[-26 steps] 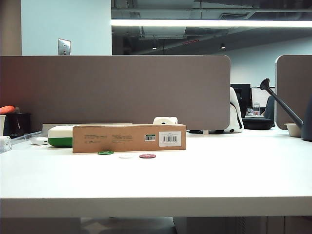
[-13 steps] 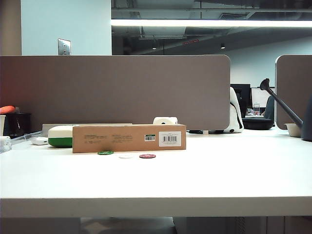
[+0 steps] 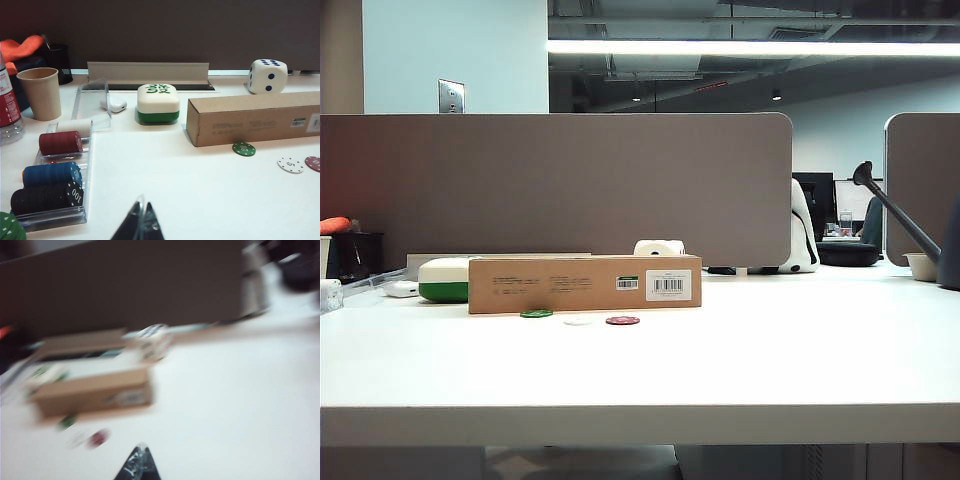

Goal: Push the chip with the highest value in the row forward next to the rectangular box.

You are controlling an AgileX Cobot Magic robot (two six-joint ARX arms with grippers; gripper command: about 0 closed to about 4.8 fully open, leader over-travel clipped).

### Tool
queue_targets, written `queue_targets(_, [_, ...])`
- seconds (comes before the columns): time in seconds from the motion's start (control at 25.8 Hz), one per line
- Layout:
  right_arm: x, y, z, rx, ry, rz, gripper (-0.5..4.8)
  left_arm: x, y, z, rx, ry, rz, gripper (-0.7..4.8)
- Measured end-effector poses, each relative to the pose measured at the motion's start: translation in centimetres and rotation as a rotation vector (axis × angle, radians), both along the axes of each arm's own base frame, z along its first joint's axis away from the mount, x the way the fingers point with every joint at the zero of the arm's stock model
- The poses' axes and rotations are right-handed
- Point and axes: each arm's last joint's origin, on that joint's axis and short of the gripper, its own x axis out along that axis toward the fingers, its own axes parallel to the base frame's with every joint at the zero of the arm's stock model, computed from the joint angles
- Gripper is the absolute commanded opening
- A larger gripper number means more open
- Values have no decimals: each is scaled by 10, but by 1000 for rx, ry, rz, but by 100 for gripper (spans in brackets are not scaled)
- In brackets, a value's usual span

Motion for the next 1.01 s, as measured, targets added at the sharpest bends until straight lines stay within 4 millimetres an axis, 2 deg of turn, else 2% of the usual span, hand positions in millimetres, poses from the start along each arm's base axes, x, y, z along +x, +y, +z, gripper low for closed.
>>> queue_targets(0.12, [-5,-17,-1,15,-54,-105,-9,0,0,0,0,0,-1,-5])
queue_targets(0.27, [-10,-35,-22,-5,-101,-272,-9,0,0,0,0,0,0,-5])
queue_targets(0.31, [-12,-39,-34,-47,-118,-304,-9,0,0,0,0,0,0,-5])
queue_targets(0.54, [4,-36,-82,-126,-75,-171,-9,0,0,0,0,0,-1,-5])
queue_targets(0.74, [11,-35,-96,-105,-137,-65,-9,0,0,0,0,1,0,-5])
queue_targets(1.01, [13,-43,-112,-103,-182,-90,-9,0,0,0,0,0,-1,-5])
